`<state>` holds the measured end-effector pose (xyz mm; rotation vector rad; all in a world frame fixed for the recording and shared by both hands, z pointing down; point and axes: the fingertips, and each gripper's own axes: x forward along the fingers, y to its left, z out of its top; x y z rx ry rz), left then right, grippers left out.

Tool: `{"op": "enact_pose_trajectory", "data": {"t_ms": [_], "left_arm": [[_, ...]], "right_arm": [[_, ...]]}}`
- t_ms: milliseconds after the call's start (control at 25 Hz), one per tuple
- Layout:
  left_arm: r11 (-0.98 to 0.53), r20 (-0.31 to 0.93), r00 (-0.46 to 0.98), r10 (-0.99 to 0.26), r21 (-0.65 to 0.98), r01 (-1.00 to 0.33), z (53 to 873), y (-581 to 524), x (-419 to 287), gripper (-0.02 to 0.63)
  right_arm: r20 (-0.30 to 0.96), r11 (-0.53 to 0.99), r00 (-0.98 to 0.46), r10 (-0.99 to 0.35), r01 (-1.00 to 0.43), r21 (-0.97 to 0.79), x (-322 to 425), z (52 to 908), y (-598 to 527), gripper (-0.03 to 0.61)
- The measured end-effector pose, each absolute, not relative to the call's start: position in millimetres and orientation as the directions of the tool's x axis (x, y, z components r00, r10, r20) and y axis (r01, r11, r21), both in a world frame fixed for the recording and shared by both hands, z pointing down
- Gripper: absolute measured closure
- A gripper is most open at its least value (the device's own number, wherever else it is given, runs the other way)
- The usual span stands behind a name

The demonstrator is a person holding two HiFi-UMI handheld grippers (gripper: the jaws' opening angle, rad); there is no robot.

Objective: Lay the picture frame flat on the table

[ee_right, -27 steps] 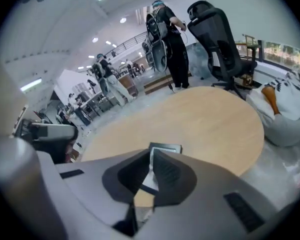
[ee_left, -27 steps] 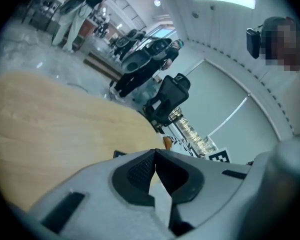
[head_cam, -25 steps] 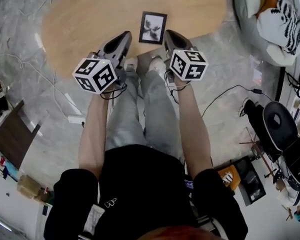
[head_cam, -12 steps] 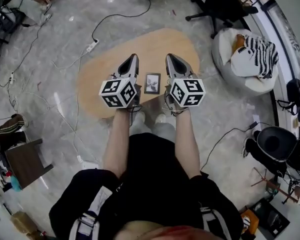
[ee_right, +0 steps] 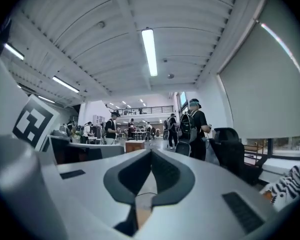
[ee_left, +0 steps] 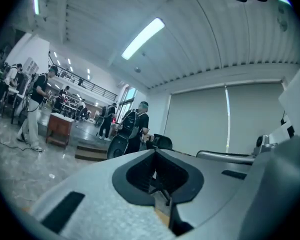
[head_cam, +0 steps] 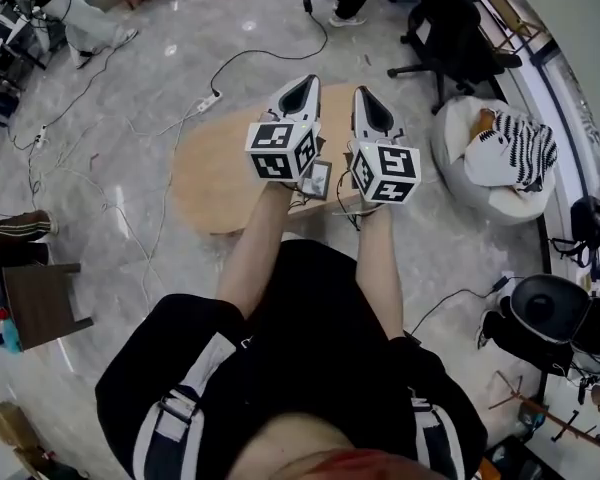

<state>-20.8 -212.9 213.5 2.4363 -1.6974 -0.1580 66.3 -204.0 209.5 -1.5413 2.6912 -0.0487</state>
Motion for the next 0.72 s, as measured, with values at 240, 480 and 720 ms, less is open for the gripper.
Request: {"op": "enact_pose_trajectory", "data": {"t_ms": [240,480,720], "left_arm": [[-0.326,-0.015,0.331,-0.944,0.204,-0.923,201.8,-210.0,-25.5,0.606],[-0.308,-0.012,0.313,-0.950,0.211,-0.928,203.3,-210.6,-24.9,0.606],[-0.300,-0.010,0.304,-0.953,0.199,-0.933,198.8,-219.9,-10.7,0.606]], "right_arm": [[-0.034,0.503,-0.502,-0.864,-0.864,-0.035,72.9,205.1,-204.3,0.566],[-0.052,0.511,-0.509,-0.859,-0.860,-0.007,73.6,194.8,-204.9,0.566],[-0.046,0.515,-0.515,-0.856,-0.857,0.013,87.5,192.8,-212.2,0.566]]}}
